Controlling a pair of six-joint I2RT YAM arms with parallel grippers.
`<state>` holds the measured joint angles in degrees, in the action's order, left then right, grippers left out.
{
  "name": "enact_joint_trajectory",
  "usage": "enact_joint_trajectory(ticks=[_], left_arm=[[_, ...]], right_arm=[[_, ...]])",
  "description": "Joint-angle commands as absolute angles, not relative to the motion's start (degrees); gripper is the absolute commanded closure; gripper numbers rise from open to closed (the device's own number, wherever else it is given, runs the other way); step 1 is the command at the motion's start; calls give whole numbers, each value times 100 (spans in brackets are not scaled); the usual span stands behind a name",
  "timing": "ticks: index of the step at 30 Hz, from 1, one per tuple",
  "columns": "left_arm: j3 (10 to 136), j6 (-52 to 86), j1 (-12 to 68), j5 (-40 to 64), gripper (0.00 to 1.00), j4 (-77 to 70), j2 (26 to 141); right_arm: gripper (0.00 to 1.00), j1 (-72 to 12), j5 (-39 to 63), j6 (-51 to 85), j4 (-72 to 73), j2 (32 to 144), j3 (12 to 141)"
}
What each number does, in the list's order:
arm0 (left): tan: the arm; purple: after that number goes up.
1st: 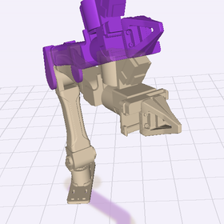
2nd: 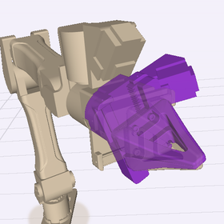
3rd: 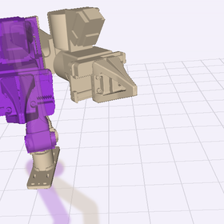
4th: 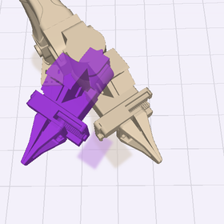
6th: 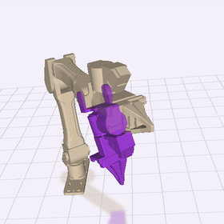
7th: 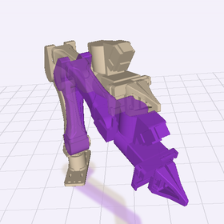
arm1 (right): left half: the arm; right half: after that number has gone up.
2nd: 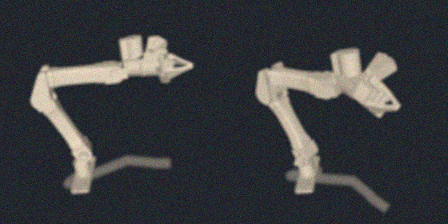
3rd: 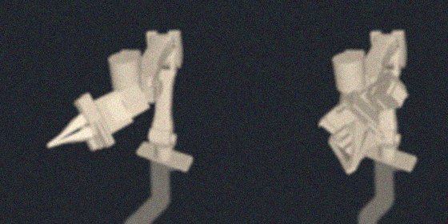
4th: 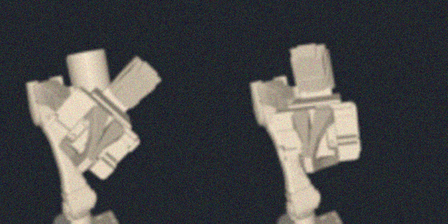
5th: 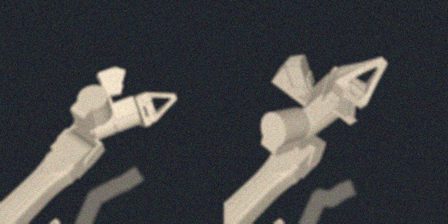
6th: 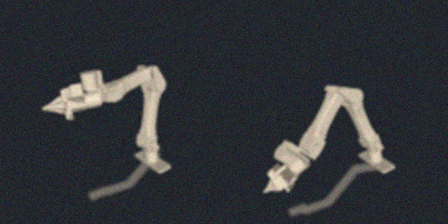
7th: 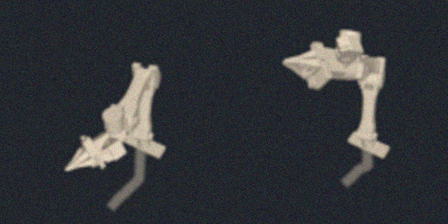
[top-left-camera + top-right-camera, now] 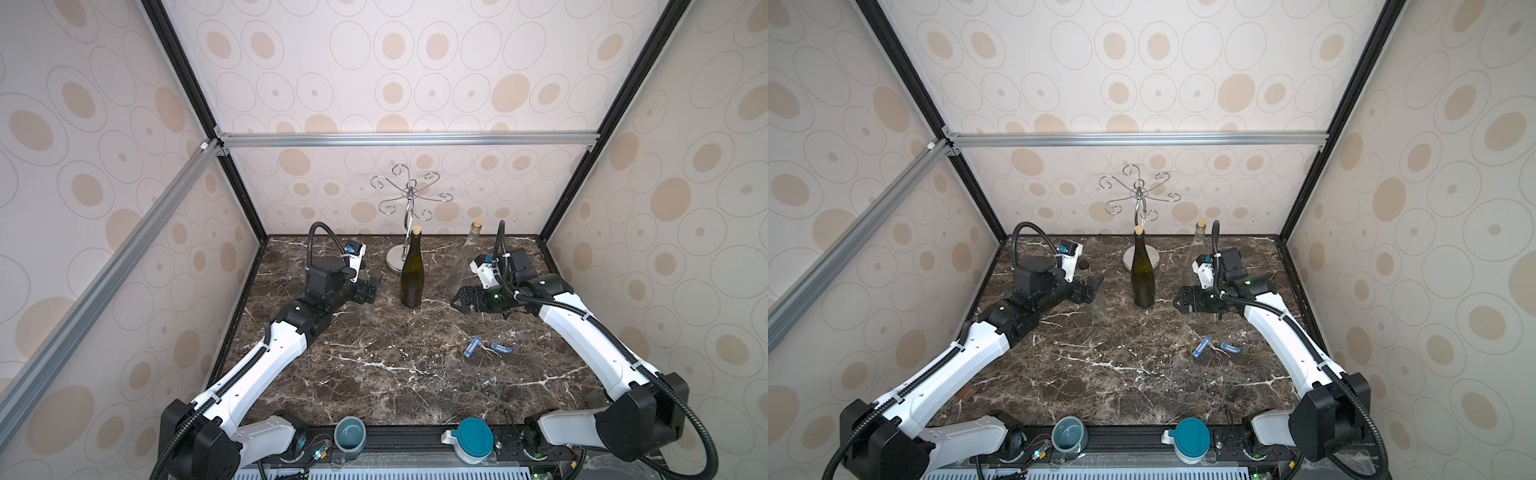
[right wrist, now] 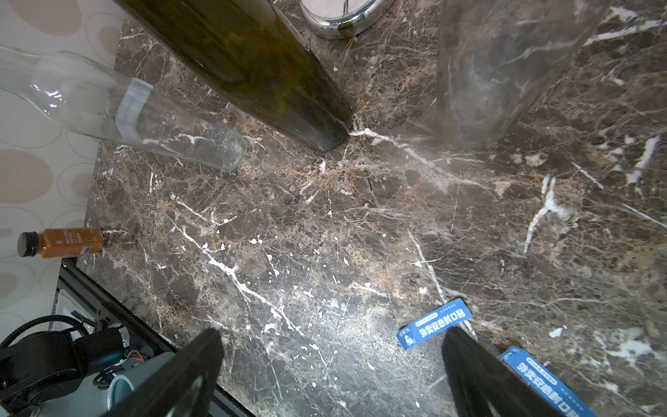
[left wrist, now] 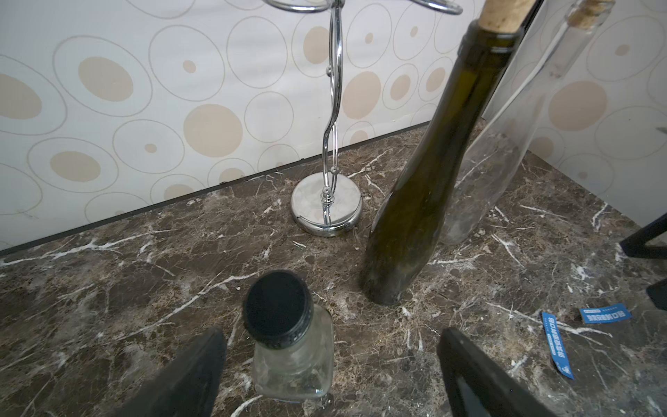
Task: Remove the label from the bottle
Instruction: Pick up the bottle from the center of the board.
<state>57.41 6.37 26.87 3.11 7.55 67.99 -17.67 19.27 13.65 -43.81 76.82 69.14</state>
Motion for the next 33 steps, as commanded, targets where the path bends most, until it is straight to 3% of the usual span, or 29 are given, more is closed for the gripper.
enact_joint_trajectory(ticks=[1, 19, 33], left_arm=[[5739, 618, 2663, -10, 10, 472, 6802], [5932, 641, 2646, -369, 30, 6, 7449], [6150, 744, 2628, -360, 75, -1, 7642]], right_arm=[[2, -1777, 1845, 1300, -4390, 7633, 6810], [2, -1775, 1705, 1204, -4431, 7611, 6727], [2, -1773, 1652, 1164, -4430, 7603, 6678]])
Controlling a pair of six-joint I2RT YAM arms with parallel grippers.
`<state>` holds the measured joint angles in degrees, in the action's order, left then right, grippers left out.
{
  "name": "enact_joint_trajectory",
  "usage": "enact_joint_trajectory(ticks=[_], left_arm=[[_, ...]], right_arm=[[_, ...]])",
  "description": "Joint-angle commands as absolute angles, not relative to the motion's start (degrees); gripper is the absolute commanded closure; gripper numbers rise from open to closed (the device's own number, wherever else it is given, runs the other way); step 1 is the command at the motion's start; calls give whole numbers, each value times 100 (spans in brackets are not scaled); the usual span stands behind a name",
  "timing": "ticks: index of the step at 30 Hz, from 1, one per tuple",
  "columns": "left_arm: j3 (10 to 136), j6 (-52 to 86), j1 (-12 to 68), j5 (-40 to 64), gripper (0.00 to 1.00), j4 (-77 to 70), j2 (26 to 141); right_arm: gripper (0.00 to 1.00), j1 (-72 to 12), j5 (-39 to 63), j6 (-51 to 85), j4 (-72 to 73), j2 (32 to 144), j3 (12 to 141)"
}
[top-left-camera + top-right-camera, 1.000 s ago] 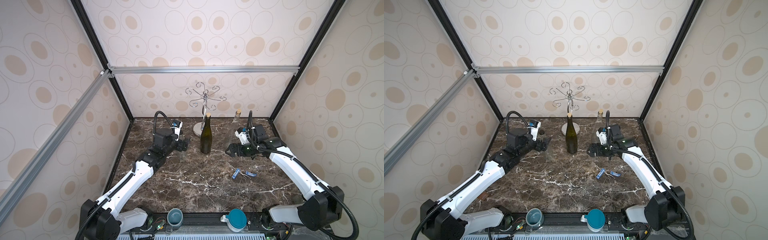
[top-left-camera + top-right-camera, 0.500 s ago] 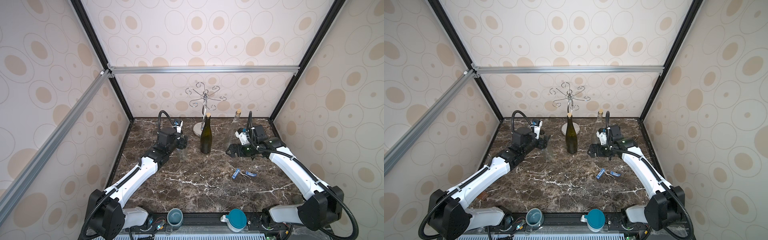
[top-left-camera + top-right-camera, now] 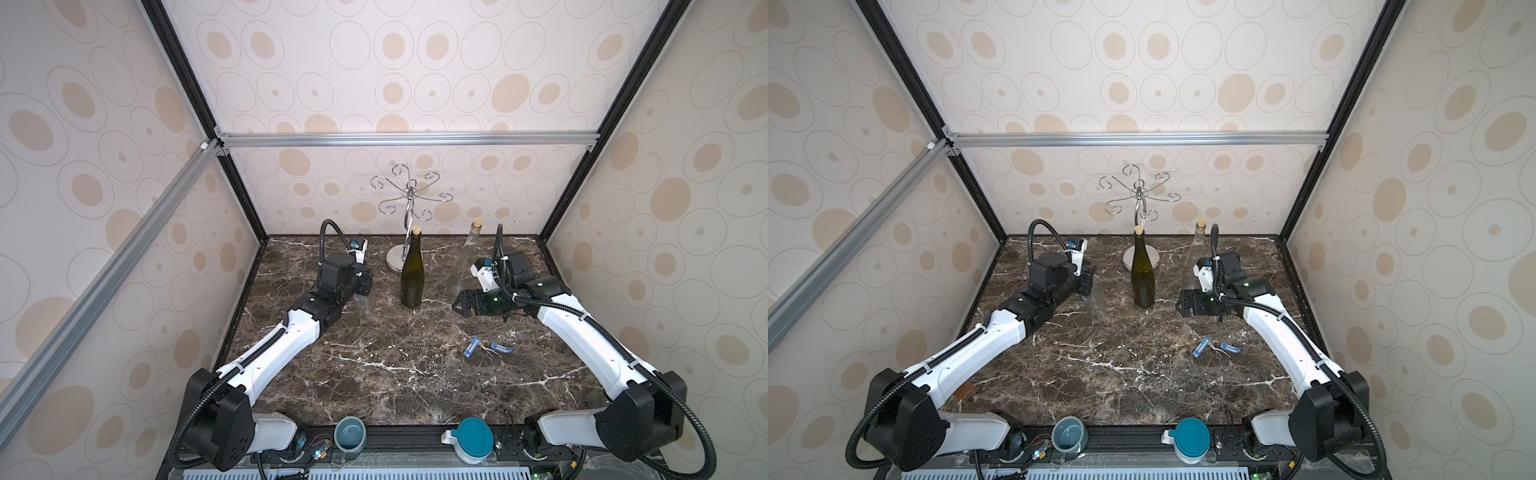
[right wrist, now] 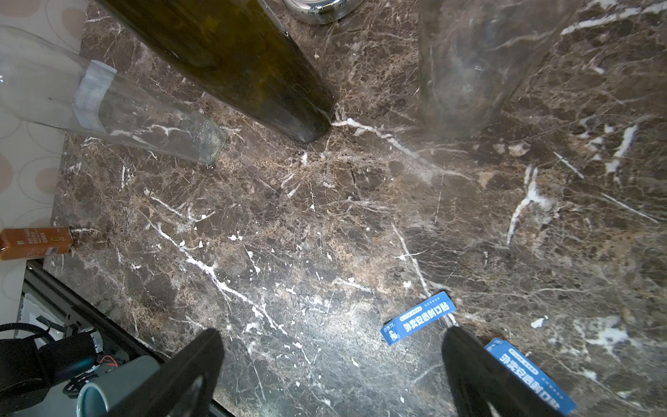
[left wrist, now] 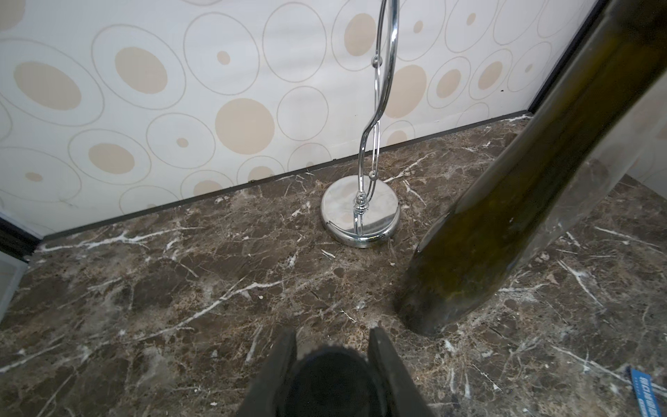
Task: Remove the label from the bottle
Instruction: Pick up the bottle from the center of the board, then place the bottle at the center of the board.
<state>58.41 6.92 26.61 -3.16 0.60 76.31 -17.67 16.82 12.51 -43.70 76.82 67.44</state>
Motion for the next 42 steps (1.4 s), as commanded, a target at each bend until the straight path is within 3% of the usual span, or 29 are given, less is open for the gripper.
enact_joint_trajectory(ticks=[1, 14, 29, 42], left_arm=[[6160, 767, 2628, -360, 77, 0, 7631], [6436, 1804, 2801, -560, 92, 276, 7183], [6305, 2076, 4206, -2030, 94, 235, 7050], [5834, 2205, 4934, -2215, 94, -285, 7313]], right_arm=[[2, -1775, 1644, 1164, -4430, 7595, 6671], [2, -1775, 1582, 1145, -4381, 7532, 6708], [2, -1771, 1590, 1185, -4378, 7455, 6722], [3, -1775, 1582, 1212, -4368, 7392, 6624]])
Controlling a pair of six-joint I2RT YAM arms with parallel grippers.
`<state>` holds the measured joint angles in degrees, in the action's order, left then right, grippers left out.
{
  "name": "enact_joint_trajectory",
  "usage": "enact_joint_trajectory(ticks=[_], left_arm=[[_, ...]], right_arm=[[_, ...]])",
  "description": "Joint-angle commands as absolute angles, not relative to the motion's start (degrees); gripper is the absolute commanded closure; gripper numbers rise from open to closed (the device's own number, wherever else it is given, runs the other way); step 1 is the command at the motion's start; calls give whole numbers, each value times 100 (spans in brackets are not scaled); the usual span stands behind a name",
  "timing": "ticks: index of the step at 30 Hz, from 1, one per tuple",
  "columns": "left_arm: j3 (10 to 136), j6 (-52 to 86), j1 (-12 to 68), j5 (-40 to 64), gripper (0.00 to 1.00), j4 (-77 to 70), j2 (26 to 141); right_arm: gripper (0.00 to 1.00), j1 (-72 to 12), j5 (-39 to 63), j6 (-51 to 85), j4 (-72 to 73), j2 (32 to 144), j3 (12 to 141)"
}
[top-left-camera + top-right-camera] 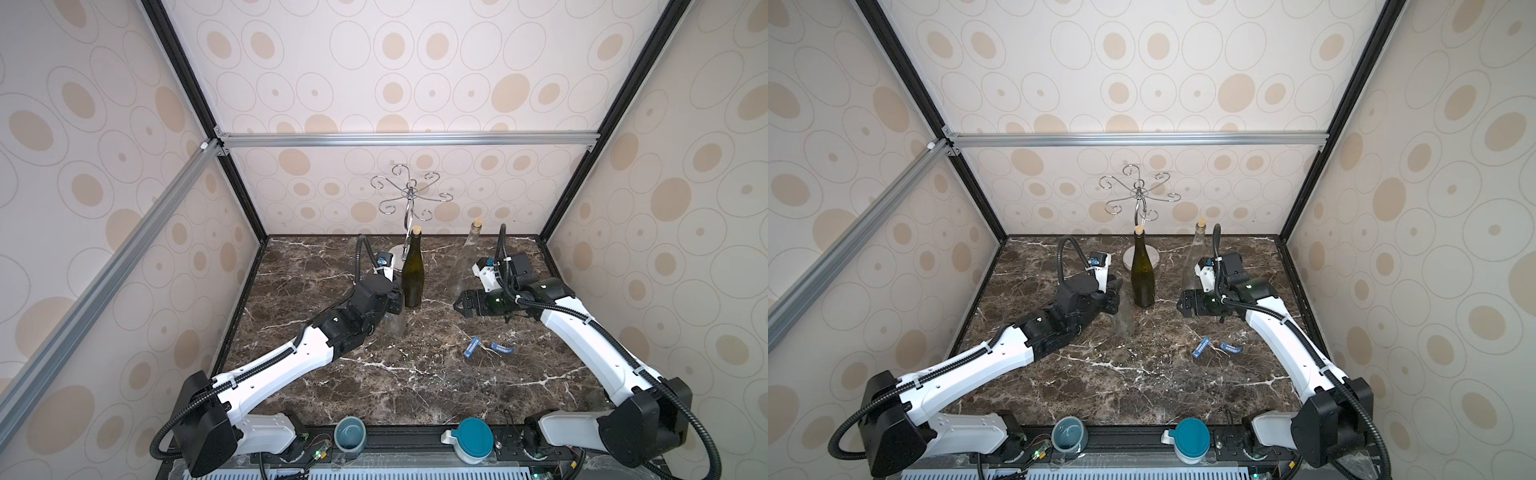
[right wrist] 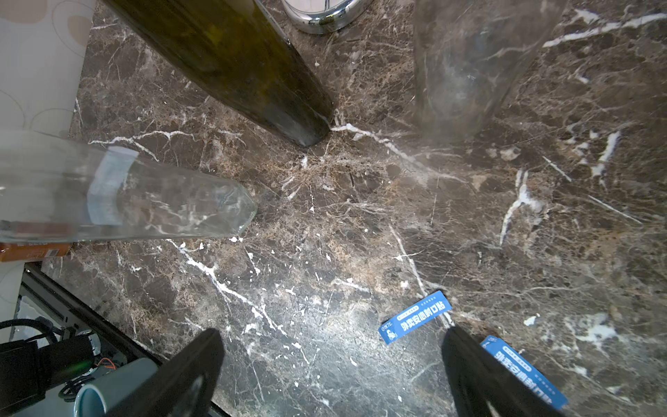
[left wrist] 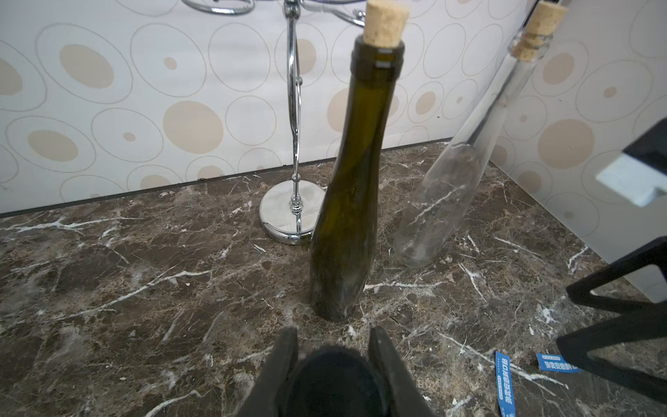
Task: Remove the label from the bottle
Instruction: Place the bottle at the center of the board.
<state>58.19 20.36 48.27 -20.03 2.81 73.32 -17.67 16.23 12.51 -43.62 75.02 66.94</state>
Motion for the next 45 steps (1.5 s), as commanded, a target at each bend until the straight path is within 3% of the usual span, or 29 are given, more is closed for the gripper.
enact_joint_trajectory(ticks=[1, 6, 11, 27, 34, 45], left_arm=[[5812, 2181, 4969, -2248, 94, -328, 7341], [5726, 2149, 5072, -2338, 93, -438, 7453], [5670, 2159, 5109, -2238, 85, -493, 7550], [5716, 1164, 5038, -1259, 24, -43, 7273], [5865, 623, 4193, 477, 4, 231, 7076], [6519, -407, 3129, 3313, 0, 1067, 7533]], right_arm=[[2, -1775, 1582, 1208, -4368, 7383, 6613], [2, -1773, 1565, 1210, -4377, 7365, 6594], [2, -1775, 1556, 1203, -4367, 7356, 6566], [2, -1773, 1497, 1202, -4386, 7292, 6561], [2, -1775, 1459, 1199, -4351, 7192, 6555], [2, -1767, 1406, 1158, -4447, 7189, 6621]])
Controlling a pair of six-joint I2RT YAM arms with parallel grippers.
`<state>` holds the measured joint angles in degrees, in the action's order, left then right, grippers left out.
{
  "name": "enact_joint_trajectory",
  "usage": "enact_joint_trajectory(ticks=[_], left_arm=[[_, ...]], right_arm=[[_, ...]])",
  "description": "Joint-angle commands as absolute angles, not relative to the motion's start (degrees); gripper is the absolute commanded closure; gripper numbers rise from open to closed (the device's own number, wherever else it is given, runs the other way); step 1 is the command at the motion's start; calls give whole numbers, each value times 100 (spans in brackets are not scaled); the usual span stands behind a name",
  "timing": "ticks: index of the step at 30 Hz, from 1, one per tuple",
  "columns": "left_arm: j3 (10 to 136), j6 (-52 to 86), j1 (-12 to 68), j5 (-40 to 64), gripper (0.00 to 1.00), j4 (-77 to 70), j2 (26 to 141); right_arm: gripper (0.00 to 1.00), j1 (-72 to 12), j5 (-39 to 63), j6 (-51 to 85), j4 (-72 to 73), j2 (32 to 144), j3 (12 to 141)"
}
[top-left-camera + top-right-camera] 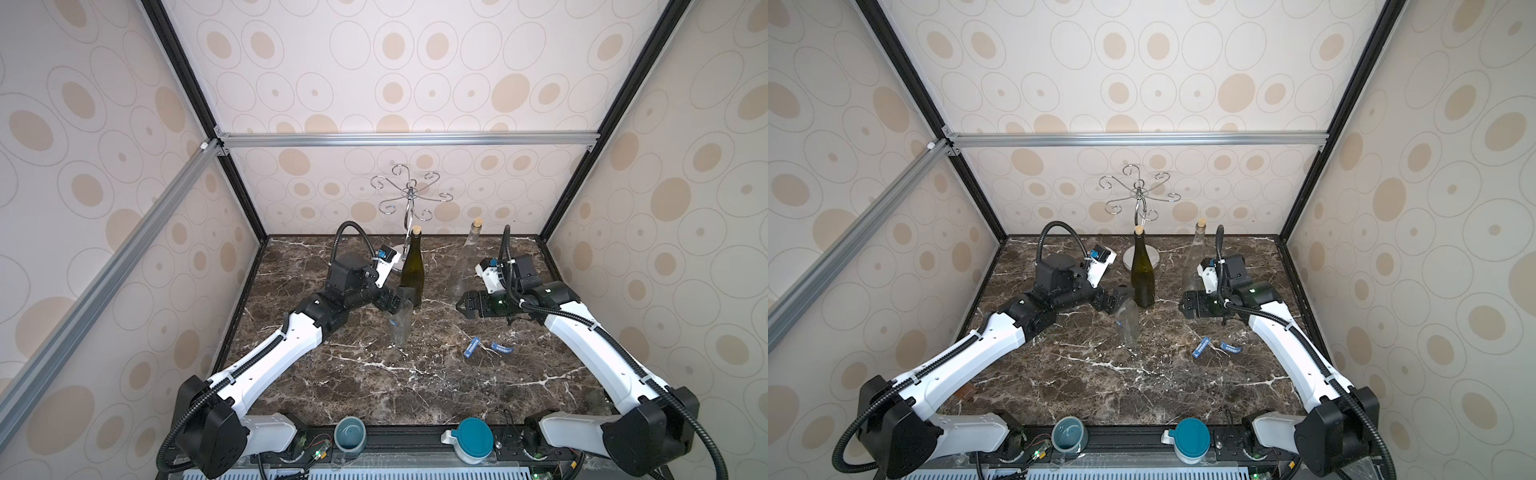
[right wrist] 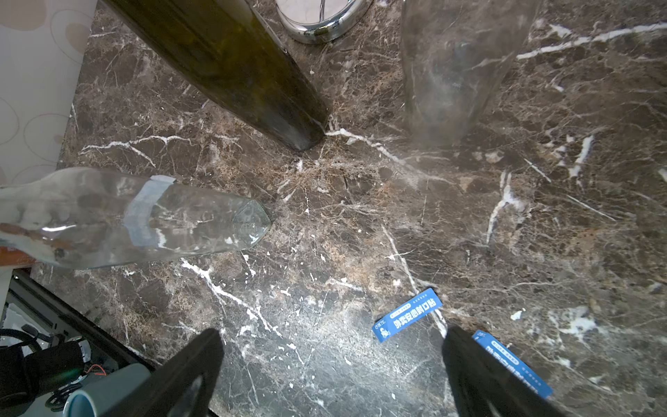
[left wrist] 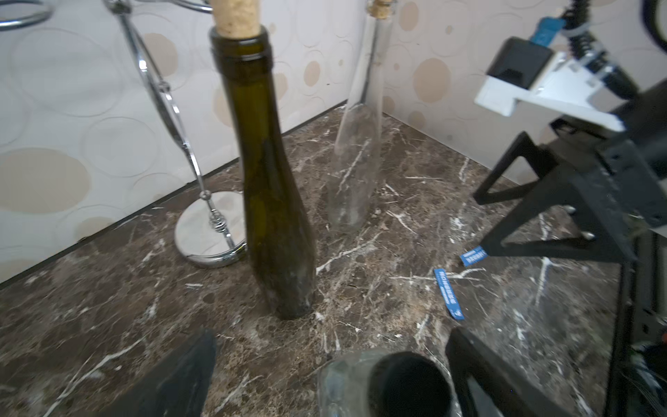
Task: Remove the label from the bottle
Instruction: Place the bottle at the center of the board, then adjust the bottle at the center of the board.
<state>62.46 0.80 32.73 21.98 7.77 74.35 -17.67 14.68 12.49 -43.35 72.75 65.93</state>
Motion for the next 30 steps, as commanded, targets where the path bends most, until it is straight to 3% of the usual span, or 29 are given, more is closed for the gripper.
enact_joint_trajectory(ticks=[1, 17, 22, 26, 30], left_arm=[[6545, -449, 3074, 3403, 0, 1079, 7574], [6397, -1035, 2821, 4220, 3, 615, 7832], [6477, -1094, 2787, 4358, 10, 602, 8101], [6520, -1077, 2777, 4456, 25, 598, 8239], [6483, -1008, 2777, 4452, 34, 500, 8232]], right_arm=[[2, -1761, 1405, 1147, -4447, 7196, 6634], [2, -1745, 1363, 1114, -4487, 7242, 6628], [2, -1736, 1328, 1099, -4512, 7216, 6615], [2, -1717, 1310, 1099, -4526, 7207, 6603], [2, -1720, 1323, 1099, -4494, 7229, 6595]])
